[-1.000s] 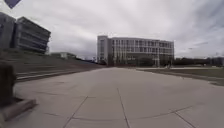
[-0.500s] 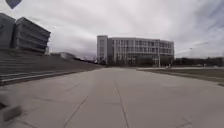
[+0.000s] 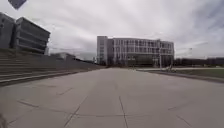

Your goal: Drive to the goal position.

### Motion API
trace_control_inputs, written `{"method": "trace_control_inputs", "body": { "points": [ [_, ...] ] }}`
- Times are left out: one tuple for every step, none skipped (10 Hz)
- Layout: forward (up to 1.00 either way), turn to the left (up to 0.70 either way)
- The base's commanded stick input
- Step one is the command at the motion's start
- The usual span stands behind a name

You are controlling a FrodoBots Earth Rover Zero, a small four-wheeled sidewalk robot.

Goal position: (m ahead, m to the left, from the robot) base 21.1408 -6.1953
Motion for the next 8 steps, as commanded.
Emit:
{"method": "trace_control_inputs", "body": {
  "points": [
    [0.70,0.00],
    [0.70,0.00],
    [0.70,0.00],
    [0.70,0.00],
    [0.70,0.00],
    [0.70,0.00],
    [0.70,0.00],
    [0.70,0.00]
  ]
}}
